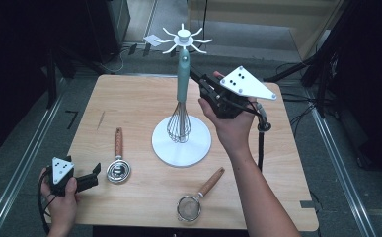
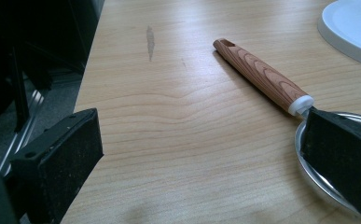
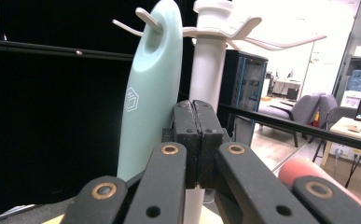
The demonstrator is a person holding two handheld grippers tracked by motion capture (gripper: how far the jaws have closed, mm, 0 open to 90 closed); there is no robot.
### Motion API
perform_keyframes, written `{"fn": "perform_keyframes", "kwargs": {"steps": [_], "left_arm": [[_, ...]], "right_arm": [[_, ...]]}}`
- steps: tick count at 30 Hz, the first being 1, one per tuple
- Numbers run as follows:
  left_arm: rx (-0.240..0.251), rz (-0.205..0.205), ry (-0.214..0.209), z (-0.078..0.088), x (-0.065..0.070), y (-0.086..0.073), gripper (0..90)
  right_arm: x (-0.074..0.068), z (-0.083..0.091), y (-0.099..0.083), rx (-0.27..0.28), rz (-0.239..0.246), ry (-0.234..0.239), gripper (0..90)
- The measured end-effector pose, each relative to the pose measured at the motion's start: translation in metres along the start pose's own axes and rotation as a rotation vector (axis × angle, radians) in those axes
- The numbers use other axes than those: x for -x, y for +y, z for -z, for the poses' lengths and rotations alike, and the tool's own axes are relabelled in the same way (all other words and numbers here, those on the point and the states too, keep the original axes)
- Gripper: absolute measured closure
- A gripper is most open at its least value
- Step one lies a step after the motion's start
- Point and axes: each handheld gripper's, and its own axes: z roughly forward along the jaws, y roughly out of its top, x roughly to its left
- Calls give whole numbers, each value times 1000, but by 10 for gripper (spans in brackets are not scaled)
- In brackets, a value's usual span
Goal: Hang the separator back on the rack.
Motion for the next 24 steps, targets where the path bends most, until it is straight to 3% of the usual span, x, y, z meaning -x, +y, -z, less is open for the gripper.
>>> {"fn": "perform_keyframes", "kwargs": {"steps": [11,17,24], "left_arm": [[3,-2,1,0,0,0,0],[16,1,10,1,0,-1,0],[23,-30,5,4,5,1,0]], "right_arm": [[-6,3,-3,-28,36,-2,900],[5,14,-11,-58,-2,-36,889],[21,35,-27,-129,-26,-83,845]]}}
